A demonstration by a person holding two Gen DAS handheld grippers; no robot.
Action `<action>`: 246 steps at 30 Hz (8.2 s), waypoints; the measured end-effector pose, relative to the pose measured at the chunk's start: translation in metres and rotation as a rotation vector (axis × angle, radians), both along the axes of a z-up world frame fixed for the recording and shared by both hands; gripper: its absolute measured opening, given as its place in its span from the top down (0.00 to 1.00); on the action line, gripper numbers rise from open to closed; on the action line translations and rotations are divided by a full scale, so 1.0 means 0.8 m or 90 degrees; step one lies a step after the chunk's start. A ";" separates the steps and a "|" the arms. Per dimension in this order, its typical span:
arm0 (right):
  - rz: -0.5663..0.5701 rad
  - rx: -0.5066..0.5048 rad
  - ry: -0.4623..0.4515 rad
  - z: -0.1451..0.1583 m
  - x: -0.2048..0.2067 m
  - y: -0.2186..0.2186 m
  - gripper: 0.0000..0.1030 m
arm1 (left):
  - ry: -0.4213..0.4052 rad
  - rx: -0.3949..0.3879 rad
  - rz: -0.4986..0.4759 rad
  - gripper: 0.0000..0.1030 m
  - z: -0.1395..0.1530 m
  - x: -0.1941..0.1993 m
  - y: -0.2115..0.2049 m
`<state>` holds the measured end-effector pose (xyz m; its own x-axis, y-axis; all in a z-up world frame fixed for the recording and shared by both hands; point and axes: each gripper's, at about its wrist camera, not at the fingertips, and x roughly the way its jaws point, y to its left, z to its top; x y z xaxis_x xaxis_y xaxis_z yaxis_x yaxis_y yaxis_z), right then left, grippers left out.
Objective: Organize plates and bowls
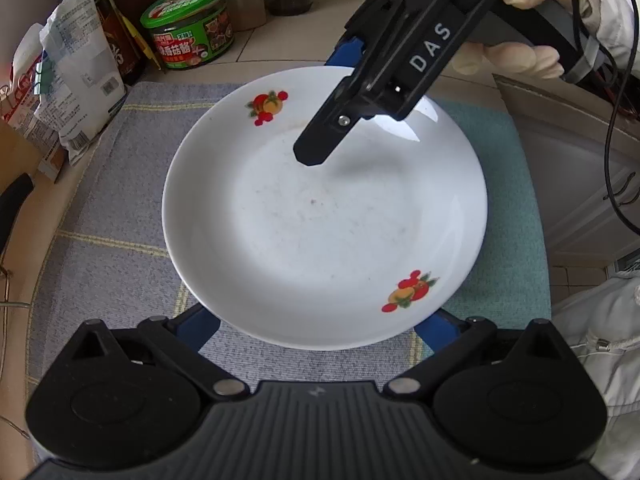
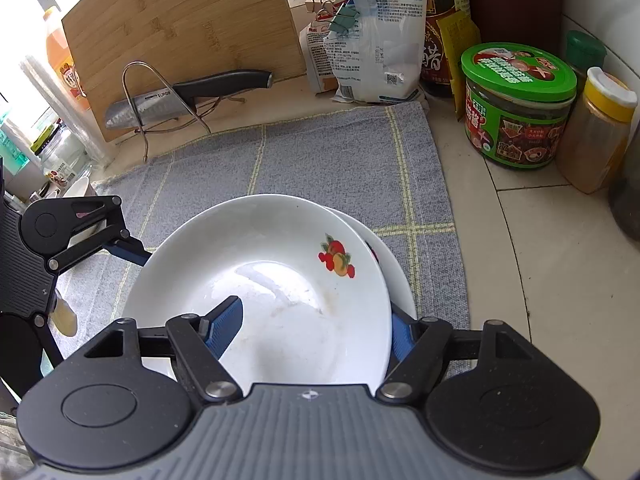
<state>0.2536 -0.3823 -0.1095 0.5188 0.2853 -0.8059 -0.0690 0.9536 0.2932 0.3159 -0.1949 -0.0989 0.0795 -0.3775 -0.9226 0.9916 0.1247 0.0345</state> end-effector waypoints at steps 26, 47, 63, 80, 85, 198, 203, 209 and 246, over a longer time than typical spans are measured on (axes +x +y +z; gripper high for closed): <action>-0.037 -0.019 0.058 0.002 0.016 0.023 0.00 | 0.008 -0.005 -0.014 0.01 0.000 0.001 0.000; -0.082 -0.041 0.093 0.002 0.019 0.028 0.00 | 0.003 -0.026 -0.003 0.01 0.011 -0.007 0.007; -0.067 -0.071 0.101 0.000 0.024 0.037 0.00 | 0.008 -0.030 0.004 0.01 0.015 -0.011 0.011; -0.025 -0.227 0.071 0.001 0.023 0.067 0.00 | 0.013 -0.025 0.009 0.01 0.009 -0.005 0.006; -0.024 -0.263 0.075 -0.004 0.023 0.069 0.00 | 0.014 -0.034 0.009 0.01 0.011 -0.005 0.004; 0.321 -0.212 -0.206 -0.032 0.102 0.474 0.16 | 0.044 -0.105 0.499 0.15 0.032 0.199 0.364; 0.329 -0.210 -0.208 -0.030 0.102 0.476 0.21 | 0.064 -0.108 0.500 0.22 0.029 0.201 0.366; 0.332 -0.206 -0.214 -0.027 0.098 0.478 0.22 | 0.070 -0.106 0.501 0.25 0.026 0.202 0.366; 0.277 -0.255 -0.227 0.044 -0.037 0.417 0.23 | 0.017 -0.132 0.430 0.25 0.082 0.076 0.281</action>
